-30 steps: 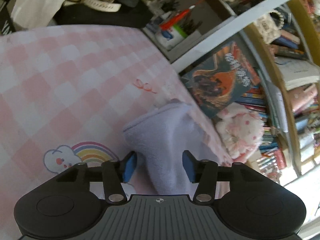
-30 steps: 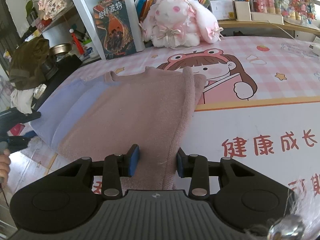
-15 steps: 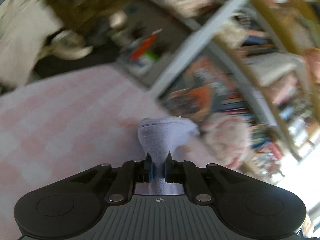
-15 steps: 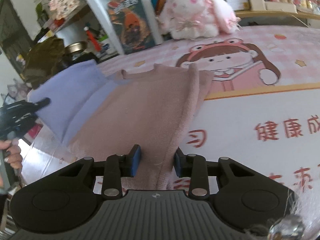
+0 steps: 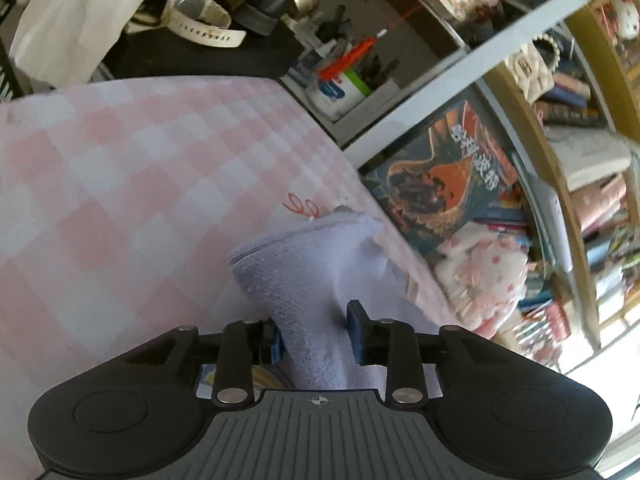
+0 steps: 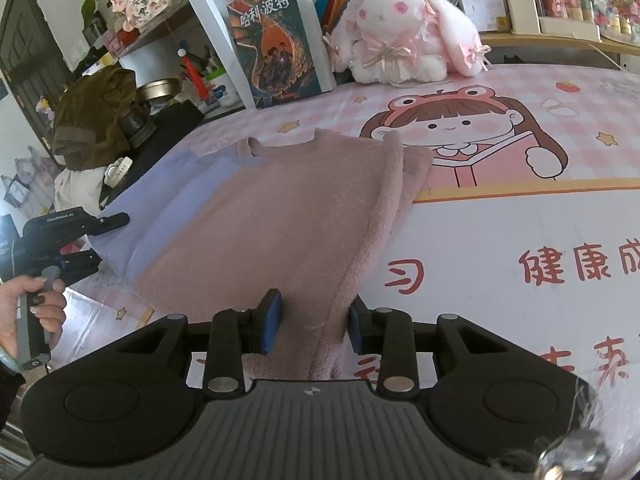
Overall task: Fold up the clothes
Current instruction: 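Lift the lavender half with the left gripper and fold it over the pink half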
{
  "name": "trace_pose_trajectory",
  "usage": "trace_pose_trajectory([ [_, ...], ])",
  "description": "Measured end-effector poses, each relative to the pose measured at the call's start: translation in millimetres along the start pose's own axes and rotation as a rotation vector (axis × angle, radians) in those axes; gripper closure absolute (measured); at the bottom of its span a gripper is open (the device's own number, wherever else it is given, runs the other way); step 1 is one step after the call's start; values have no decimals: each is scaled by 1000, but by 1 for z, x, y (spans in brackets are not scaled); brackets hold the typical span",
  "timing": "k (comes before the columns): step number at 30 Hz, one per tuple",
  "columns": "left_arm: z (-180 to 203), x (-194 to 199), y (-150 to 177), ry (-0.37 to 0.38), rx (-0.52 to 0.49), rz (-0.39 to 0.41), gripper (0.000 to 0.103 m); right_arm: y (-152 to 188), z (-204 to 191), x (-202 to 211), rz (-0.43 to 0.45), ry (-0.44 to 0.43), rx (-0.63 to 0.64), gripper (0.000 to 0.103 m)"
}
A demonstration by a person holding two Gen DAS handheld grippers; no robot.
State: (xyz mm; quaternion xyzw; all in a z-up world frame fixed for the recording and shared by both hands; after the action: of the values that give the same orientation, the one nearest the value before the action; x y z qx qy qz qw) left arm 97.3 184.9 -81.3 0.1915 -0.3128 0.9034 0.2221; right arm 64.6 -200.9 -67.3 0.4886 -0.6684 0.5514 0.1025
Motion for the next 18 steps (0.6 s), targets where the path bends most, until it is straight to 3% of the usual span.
trace_pose_trajectory([
  [5, -3, -1, 2, -7, -14, 15, 87, 0, -1, 0, -2, 4, 10, 69],
  [15, -5, -1, 0, 9, -17, 0, 88, -20, 24, 11, 63, 28, -73, 68],
  [18, -6, -1, 0, 9, -13, -2, 88, -19, 29, 3, 48, 7, -84, 78],
])
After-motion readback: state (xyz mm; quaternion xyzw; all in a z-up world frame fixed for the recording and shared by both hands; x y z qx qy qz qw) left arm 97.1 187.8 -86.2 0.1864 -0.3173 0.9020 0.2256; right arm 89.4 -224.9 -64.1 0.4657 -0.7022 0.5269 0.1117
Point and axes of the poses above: each gripper's, at about its wrist camera, not at the fingertips, and x roughly against the way its jaws point, z to its right, y to its underside, the point moved 8 cm from there along -x, roughly the way its jaws point, and after that the axes turned 5 degrees about -z, right-handed, at the moved point
